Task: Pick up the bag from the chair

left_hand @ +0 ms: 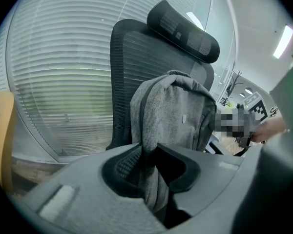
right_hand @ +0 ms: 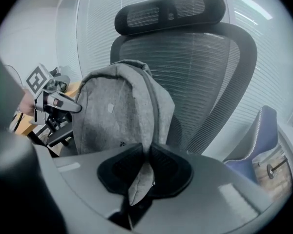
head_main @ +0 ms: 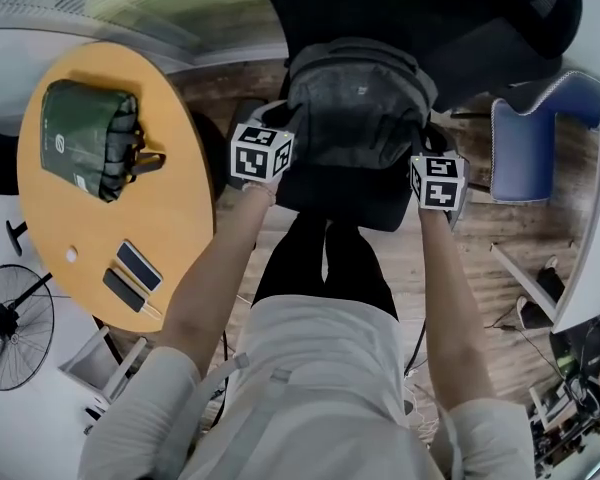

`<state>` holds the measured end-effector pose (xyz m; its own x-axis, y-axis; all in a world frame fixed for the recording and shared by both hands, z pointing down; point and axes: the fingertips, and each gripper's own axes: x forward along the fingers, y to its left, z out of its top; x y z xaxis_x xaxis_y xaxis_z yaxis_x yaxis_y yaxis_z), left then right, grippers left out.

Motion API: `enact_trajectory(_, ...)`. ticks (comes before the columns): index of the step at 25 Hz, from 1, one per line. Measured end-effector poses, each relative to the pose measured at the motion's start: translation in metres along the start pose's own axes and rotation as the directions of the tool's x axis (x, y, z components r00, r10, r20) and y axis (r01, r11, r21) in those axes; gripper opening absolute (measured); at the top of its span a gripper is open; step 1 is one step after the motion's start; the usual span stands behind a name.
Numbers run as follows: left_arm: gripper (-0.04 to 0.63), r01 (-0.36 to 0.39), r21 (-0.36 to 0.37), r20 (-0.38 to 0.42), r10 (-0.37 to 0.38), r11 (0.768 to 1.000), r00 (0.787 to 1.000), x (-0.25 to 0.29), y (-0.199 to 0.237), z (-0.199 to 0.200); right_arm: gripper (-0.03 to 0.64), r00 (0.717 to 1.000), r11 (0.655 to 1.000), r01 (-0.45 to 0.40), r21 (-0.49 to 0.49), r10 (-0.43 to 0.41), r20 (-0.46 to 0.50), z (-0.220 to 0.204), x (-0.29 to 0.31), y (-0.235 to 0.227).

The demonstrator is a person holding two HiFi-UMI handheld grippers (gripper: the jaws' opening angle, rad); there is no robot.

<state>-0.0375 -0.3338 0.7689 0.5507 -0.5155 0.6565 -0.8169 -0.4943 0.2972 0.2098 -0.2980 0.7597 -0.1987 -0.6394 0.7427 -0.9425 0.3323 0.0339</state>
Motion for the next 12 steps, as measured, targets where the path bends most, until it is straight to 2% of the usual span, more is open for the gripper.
enact_trajectory(12,0.066,-0.002,0.017,0.051,0.001,1.000,0.999,-0.027,-0.019,0.027,0.044,0.998,1.000,0.020,-0.011,-0.019,0.059,0.028,-0.033,-0.006)
